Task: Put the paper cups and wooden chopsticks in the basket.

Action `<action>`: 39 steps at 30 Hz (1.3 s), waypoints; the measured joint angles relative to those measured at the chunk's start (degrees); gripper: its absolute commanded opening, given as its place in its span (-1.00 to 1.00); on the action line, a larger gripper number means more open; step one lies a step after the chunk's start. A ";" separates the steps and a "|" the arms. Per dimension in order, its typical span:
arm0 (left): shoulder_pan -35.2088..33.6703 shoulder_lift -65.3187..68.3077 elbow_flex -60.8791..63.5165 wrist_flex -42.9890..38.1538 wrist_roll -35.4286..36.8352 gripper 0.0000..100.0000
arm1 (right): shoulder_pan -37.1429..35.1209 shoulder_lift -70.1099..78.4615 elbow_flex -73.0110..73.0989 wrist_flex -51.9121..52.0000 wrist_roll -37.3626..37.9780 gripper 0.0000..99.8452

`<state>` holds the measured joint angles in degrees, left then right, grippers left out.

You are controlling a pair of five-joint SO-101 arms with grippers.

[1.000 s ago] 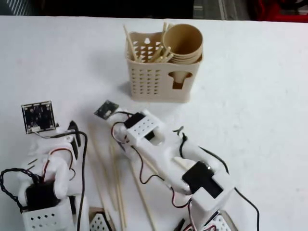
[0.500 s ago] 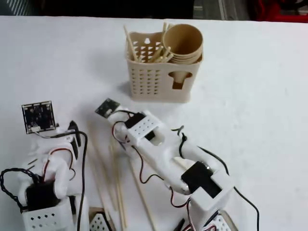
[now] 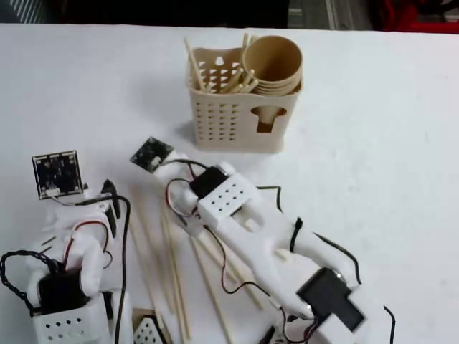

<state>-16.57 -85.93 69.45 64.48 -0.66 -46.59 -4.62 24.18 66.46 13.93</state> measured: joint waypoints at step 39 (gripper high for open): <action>0.00 0.00 0.00 0.00 0.00 -0.71 | -2.29 17.23 2.20 -5.45 -6.15 -0.96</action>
<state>-16.57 -85.93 69.45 64.48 -0.66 -48.88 12.62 26.37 61.01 7.78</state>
